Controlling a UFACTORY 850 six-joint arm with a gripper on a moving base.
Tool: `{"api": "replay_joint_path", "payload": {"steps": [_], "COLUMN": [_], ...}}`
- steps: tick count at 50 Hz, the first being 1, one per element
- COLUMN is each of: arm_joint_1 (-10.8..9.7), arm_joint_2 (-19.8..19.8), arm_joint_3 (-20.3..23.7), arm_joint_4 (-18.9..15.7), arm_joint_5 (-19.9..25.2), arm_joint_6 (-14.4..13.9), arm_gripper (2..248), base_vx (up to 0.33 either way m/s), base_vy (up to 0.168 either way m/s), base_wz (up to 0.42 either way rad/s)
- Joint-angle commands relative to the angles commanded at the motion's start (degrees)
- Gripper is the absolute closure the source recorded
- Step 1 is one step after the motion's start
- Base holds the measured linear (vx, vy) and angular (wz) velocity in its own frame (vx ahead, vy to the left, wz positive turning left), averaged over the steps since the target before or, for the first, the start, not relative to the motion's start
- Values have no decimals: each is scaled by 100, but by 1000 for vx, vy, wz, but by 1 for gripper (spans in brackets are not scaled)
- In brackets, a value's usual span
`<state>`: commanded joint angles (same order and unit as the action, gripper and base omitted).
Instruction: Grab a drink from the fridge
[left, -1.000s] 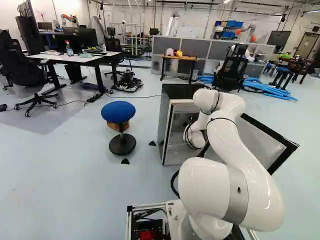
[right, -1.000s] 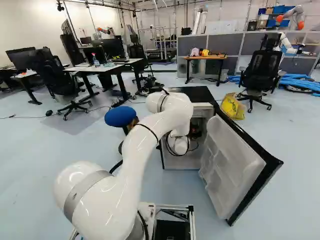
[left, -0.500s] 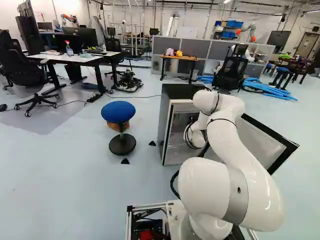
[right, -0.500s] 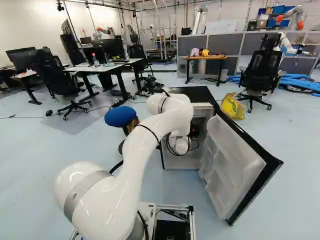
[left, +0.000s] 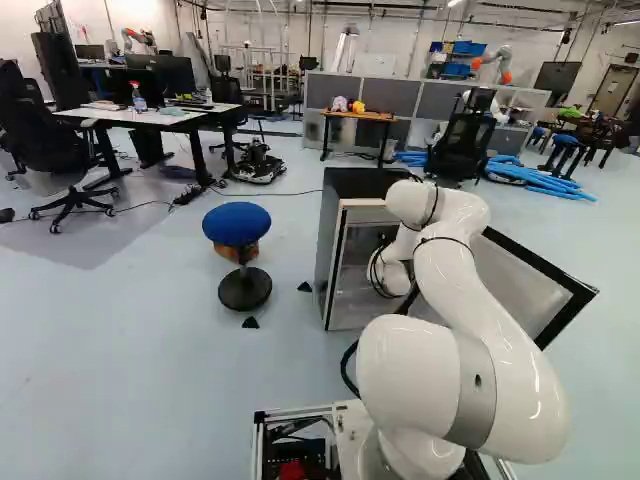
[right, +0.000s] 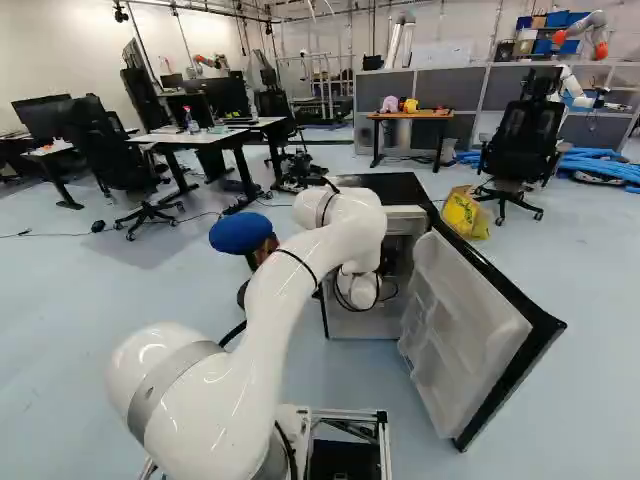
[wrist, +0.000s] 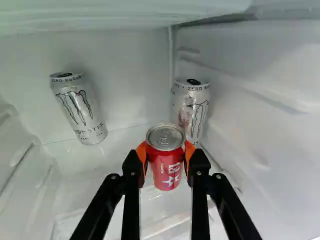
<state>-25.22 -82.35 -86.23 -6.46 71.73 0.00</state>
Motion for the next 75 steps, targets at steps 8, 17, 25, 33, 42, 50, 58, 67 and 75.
{"api": "replay_joint_path", "payload": {"steps": [8, 17, 25, 33, 42, 50, 58, 67, 75], "arm_joint_1": [-27, -78, -128, -160, -156, -128, -94, -52, -13], "arm_joint_2": [103, 389, 693, 1008, 1362, 1670, 1976, 2315, 2612], "arm_joint_3": [189, 607, 1021, 1446, 1918, 2323, 2719, 3148, 3516], "arm_joint_4": [0, 0, 0, 0, 0, 0, 0, 0, 0], "arm_joint_5": [0, 0, 0, 0, 0, 0, 0, 0, 0], "arm_joint_6": [0, 0, 0, 0, 0, 0, 0, 0, 0], "arm_gripper": [155, 155, 155, 155, 155, 155, 155, 155, 155], "base_vx": [0, 0, 0, 0, 0, 0, 0, 0, 0], "base_vy": [0, 0, 0, 0, 0, 0, 0, 0, 0], "base_wz": [0, 0, 0, 0, 0, 0, 0, 0, 0]}}
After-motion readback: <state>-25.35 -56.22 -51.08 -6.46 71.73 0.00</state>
